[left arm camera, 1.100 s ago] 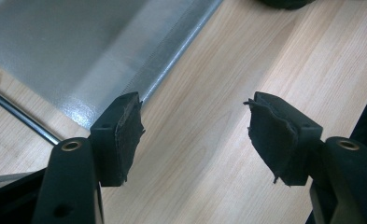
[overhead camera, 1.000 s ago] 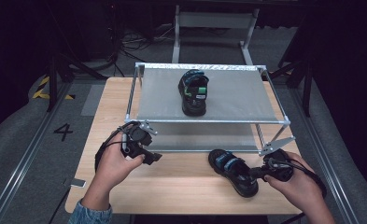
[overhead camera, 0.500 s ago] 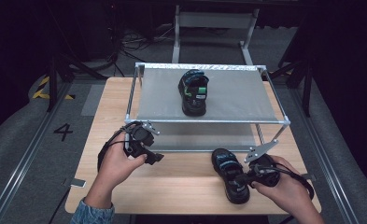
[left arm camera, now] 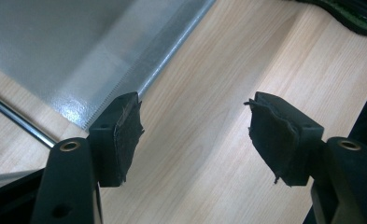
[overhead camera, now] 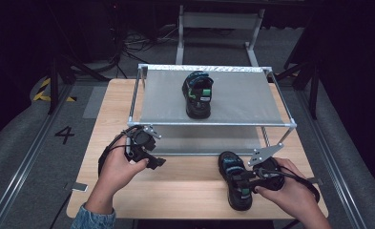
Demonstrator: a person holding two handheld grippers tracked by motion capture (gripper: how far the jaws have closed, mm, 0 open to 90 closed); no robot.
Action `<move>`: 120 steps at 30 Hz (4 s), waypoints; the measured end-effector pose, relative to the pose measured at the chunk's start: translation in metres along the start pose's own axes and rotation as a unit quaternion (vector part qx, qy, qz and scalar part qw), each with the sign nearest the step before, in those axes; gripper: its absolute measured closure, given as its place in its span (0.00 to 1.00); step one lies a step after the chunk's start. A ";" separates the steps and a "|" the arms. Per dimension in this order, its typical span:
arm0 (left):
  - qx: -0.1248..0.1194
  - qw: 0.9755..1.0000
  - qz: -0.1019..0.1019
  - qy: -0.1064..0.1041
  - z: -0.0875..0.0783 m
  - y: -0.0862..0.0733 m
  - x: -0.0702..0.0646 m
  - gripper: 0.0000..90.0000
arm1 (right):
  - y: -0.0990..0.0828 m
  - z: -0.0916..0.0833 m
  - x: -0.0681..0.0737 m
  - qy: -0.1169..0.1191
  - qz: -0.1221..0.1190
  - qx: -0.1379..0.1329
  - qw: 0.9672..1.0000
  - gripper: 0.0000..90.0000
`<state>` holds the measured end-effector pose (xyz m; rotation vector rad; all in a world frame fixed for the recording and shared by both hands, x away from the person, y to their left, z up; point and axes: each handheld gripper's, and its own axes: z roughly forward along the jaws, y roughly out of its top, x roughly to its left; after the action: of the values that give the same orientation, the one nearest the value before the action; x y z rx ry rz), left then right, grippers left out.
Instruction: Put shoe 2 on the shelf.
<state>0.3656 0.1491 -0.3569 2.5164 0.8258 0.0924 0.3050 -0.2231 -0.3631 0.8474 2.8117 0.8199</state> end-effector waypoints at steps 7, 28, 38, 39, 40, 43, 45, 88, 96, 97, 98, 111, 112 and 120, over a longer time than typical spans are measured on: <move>0.001 1.000 -0.011 0.002 -0.002 -0.009 0.001 0.37 | 0.001 0.005 -0.015 -0.051 -0.011 -0.006 0.999 0.58; 0.014 0.999 -0.040 0.009 -0.004 -0.031 0.007 0.36 | 0.008 0.045 -0.034 -0.029 -0.021 0.036 0.999 0.56; 0.014 0.999 -0.052 0.010 -0.007 -0.041 0.008 0.36 | 0.015 0.048 -0.034 -0.018 -0.022 0.058 0.998 0.76; 0.015 0.998 -0.052 0.010 -0.007 -0.042 0.008 0.36 | 0.015 0.048 -0.034 -0.014 -0.020 0.059 0.998 0.77; 0.014 0.999 -0.051 0.011 -0.008 -0.042 0.009 0.36 | 0.015 0.047 -0.034 -0.016 -0.019 0.059 0.998 0.77; 0.012 0.998 -0.053 0.010 -0.008 -0.042 0.009 0.36 | 0.015 0.046 -0.034 -0.018 -0.021 0.058 0.998 0.78; 0.012 0.998 -0.053 0.010 -0.008 -0.041 0.009 0.36 | 0.015 0.045 -0.034 -0.018 -0.024 0.057 0.998 0.78; 0.008 0.998 -0.057 -0.001 -0.008 -0.042 0.014 0.36 | 0.055 -0.041 -0.032 -0.005 -0.018 0.044 0.999 0.77; 0.006 0.999 -0.053 -0.001 -0.008 -0.042 0.015 0.36 | 0.063 -0.059 -0.031 0.006 -0.018 0.035 0.999 0.77; 0.006 0.999 -0.054 -0.001 -0.008 -0.042 0.015 0.36 | 0.065 -0.061 -0.031 0.007 -0.018 0.034 0.999 0.77; 0.006 0.998 -0.055 -0.002 -0.008 -0.043 0.015 0.36 | 0.066 -0.065 -0.030 0.005 -0.016 0.033 0.999 0.77; 0.005 0.998 -0.057 -0.005 -0.008 -0.042 0.015 0.36 | 0.086 -0.099 -0.024 0.011 -0.024 0.028 0.999 0.77; 0.003 0.998 -0.058 -0.005 -0.008 -0.042 0.015 0.36 | 0.087 -0.101 -0.024 0.014 -0.025 0.027 0.999 0.77; 0.004 0.998 -0.059 -0.006 -0.008 -0.043 0.014 0.36 | 0.102 -0.119 -0.026 0.016 -0.030 0.015 0.999 0.77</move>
<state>0.3525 0.1908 -0.3713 2.4668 0.9700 0.0343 0.3482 -0.2212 -0.2109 0.7563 2.8685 0.7908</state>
